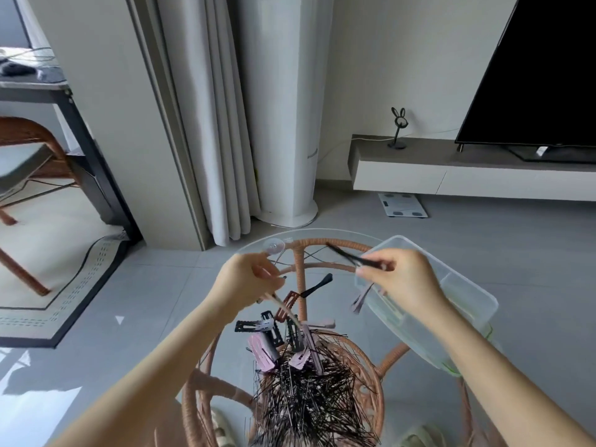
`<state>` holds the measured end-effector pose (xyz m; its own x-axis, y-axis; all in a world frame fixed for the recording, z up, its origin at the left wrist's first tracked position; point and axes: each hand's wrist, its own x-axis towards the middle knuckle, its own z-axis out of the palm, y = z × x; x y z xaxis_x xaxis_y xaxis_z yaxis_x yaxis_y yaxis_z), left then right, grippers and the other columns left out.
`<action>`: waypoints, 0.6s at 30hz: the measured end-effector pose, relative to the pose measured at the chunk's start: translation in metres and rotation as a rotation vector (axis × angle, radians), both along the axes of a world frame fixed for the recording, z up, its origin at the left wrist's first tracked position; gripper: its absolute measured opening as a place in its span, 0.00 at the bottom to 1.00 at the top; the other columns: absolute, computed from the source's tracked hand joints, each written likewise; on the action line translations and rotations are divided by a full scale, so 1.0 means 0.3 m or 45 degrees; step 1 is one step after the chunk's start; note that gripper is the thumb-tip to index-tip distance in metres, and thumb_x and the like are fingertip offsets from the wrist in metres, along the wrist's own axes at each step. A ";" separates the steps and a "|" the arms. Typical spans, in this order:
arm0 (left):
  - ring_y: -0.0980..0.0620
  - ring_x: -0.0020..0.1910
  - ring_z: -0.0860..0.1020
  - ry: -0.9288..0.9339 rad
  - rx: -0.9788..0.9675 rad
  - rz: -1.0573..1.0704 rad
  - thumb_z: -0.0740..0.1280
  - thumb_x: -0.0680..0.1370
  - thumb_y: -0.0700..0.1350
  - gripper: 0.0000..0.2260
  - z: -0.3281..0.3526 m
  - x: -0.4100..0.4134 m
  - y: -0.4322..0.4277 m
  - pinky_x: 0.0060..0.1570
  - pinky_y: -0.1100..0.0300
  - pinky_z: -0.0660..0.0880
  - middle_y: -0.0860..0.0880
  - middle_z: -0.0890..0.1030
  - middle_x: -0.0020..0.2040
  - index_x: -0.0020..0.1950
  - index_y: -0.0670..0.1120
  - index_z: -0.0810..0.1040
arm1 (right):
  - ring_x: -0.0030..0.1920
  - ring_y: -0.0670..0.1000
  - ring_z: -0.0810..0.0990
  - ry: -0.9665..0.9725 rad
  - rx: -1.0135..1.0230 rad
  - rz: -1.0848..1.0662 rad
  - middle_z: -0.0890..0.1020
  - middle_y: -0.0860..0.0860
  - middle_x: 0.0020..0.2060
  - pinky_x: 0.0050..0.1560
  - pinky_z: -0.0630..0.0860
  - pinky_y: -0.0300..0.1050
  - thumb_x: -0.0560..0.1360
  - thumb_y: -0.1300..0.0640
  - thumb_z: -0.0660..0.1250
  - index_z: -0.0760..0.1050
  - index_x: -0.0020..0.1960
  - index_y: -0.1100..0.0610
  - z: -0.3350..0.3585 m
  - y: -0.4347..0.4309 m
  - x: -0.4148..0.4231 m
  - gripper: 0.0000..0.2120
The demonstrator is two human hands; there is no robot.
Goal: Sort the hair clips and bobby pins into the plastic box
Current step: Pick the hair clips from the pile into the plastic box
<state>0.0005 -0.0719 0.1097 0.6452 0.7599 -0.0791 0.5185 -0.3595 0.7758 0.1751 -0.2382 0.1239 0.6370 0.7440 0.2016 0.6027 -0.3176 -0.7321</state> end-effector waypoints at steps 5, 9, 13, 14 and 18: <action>0.51 0.31 0.77 -0.350 -0.096 0.105 0.73 0.70 0.40 0.02 0.073 0.180 -0.080 0.34 0.60 0.76 0.48 0.78 0.31 0.38 0.44 0.80 | 0.27 0.46 0.74 -0.038 0.106 -0.499 0.77 0.46 0.25 0.34 0.71 0.40 0.68 0.61 0.72 0.82 0.42 0.62 -0.004 -0.072 0.196 0.05; 0.46 0.37 0.82 -0.446 -0.089 0.159 0.73 0.69 0.40 0.03 0.077 0.362 -0.141 0.39 0.55 0.80 0.44 0.83 0.37 0.41 0.43 0.81 | 0.35 0.55 0.80 0.054 -0.329 -0.364 0.83 0.56 0.35 0.41 0.76 0.45 0.68 0.61 0.72 0.82 0.46 0.62 -0.077 -0.063 0.262 0.08; 0.49 0.38 0.78 -0.367 0.019 0.107 0.71 0.70 0.41 0.03 0.046 0.518 -0.186 0.38 0.60 0.73 0.46 0.81 0.38 0.42 0.43 0.81 | 0.49 0.55 0.81 -0.093 -0.485 -0.288 0.84 0.55 0.48 0.49 0.76 0.43 0.72 0.64 0.64 0.82 0.46 0.58 -0.104 -0.080 0.267 0.08; 0.50 0.38 0.76 -0.334 0.041 0.081 0.70 0.71 0.41 0.03 0.036 0.547 -0.196 0.38 0.61 0.71 0.47 0.80 0.39 0.43 0.42 0.80 | 0.50 0.57 0.80 -0.127 -0.446 -0.333 0.84 0.56 0.48 0.50 0.77 0.46 0.73 0.65 0.62 0.81 0.47 0.59 -0.099 -0.091 0.272 0.10; 0.50 0.39 0.74 -0.203 0.141 -0.055 0.69 0.72 0.40 0.04 -0.007 0.629 -0.227 0.39 0.61 0.69 0.47 0.78 0.39 0.45 0.40 0.80 | 0.50 0.56 0.79 -0.079 -0.322 -0.406 0.83 0.55 0.49 0.48 0.73 0.43 0.74 0.65 0.59 0.80 0.51 0.57 -0.077 -0.151 0.321 0.13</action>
<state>0.1893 -0.1401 0.1075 0.6751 0.7296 0.1090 0.3748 -0.4665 0.8012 0.2715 -0.2835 0.1008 0.8361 0.5422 0.0828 0.4854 -0.6611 -0.5722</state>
